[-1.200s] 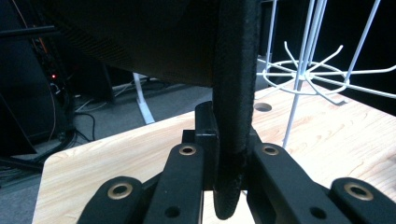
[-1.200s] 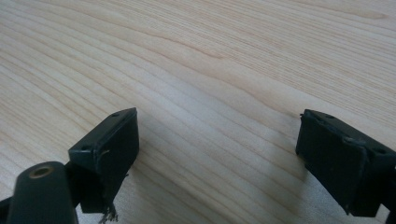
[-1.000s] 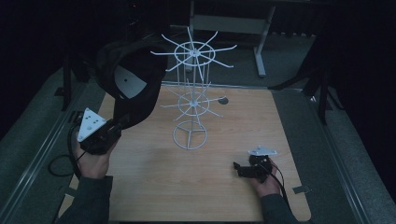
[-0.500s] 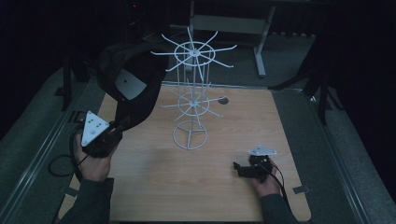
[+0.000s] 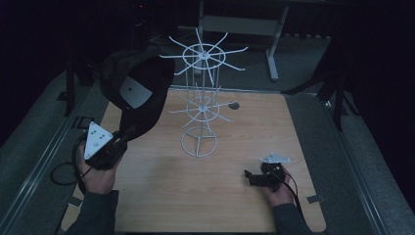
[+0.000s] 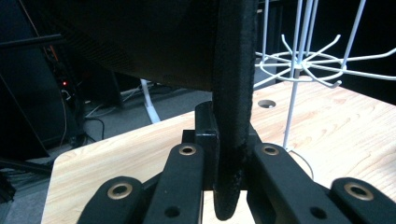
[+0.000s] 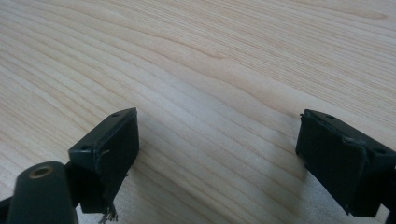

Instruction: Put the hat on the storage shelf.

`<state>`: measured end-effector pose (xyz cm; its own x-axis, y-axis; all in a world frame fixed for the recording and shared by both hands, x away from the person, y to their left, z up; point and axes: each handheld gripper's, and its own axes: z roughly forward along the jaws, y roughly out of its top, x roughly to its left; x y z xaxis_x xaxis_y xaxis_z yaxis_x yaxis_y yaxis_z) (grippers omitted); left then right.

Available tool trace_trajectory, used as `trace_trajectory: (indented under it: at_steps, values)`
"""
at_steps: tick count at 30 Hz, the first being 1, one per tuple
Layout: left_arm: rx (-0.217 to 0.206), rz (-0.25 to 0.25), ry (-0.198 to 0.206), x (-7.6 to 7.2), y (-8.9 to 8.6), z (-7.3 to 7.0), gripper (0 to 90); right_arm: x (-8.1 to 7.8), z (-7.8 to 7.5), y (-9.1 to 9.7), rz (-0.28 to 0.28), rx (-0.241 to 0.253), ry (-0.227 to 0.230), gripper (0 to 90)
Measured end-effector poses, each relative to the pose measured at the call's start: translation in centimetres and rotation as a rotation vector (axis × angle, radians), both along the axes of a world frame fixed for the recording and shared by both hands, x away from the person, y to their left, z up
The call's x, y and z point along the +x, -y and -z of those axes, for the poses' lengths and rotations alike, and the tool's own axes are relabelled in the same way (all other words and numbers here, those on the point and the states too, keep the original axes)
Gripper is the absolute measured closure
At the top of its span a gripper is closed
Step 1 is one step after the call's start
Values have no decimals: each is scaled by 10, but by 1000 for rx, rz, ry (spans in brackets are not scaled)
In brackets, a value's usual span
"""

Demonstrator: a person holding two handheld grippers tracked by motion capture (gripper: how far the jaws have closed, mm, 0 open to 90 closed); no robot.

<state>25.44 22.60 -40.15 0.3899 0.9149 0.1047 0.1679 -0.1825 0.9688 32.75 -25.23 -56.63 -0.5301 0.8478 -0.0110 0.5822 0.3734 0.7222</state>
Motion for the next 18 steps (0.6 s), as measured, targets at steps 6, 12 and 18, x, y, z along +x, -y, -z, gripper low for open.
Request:
trace_trajectory:
  at_steps: [6, 12, 18]
  values:
    - [35, -2, 26, -4, 8, 2, 866, 0, 0, 0, 0, 1, 0, 131]
    - [53, -6, 33, -6, 14, 9, 866, 0, 0, 0, 0, 2, -1, 131]
    - [90, -20, 41, -5, 22, 18, 865, 0, 0, 0, -1, 0, 0, 131]
